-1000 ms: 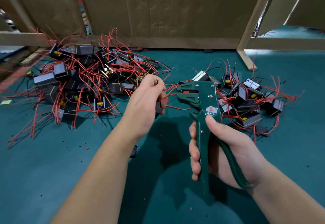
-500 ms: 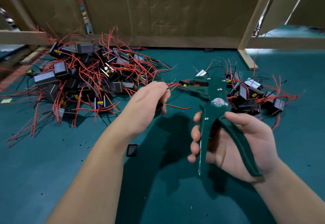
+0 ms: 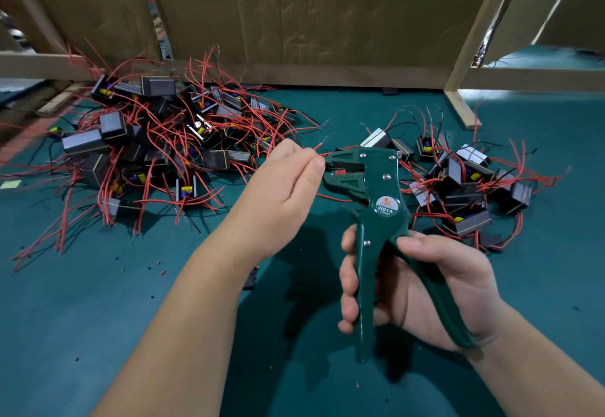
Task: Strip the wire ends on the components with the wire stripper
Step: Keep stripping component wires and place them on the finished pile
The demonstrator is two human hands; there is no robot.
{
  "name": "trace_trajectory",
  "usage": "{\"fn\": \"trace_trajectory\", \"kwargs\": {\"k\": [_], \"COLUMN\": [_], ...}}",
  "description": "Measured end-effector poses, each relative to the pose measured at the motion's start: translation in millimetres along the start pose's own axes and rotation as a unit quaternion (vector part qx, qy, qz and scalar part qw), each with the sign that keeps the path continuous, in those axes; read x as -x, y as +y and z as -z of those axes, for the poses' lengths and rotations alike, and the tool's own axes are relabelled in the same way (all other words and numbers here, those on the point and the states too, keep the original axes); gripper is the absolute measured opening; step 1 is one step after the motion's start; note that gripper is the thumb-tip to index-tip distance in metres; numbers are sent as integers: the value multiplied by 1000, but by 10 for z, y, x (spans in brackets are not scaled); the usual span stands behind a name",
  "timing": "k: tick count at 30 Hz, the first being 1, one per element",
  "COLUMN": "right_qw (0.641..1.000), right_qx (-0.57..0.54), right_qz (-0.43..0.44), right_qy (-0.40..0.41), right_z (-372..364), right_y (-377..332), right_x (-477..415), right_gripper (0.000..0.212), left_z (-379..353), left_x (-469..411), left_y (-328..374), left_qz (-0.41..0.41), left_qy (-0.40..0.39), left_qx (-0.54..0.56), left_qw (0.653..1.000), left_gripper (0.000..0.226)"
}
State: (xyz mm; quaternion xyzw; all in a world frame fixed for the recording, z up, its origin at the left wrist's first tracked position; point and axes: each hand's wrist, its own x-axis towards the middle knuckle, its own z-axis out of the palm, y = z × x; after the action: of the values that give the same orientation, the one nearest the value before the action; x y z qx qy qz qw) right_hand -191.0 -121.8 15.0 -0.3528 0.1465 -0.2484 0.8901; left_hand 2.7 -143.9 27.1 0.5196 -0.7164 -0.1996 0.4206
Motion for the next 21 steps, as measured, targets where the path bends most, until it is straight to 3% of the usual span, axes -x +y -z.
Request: {"fn": "trace_trajectory", "kwargs": {"k": [11, 16, 21], "right_qw": [994, 988, 968], "right_qx": [63, 79, 96], "right_qz": [-16, -12, 30], "right_qy": [87, 135, 229], "right_z": [-26, -64, -83], "right_y": [-10, 17, 51], "right_x": [-12, -21, -81], "right_gripper": [43, 36, 27], "left_z": [16, -23, -83], "left_x": [0, 28, 23], "left_y": [-58, -72, -102], "left_qz": [1, 21, 30], "left_qy": [-20, 4, 48], "left_qx": [-35, -47, -13], "left_qw": [999, 999, 998], "left_gripper": [38, 56, 60]}}
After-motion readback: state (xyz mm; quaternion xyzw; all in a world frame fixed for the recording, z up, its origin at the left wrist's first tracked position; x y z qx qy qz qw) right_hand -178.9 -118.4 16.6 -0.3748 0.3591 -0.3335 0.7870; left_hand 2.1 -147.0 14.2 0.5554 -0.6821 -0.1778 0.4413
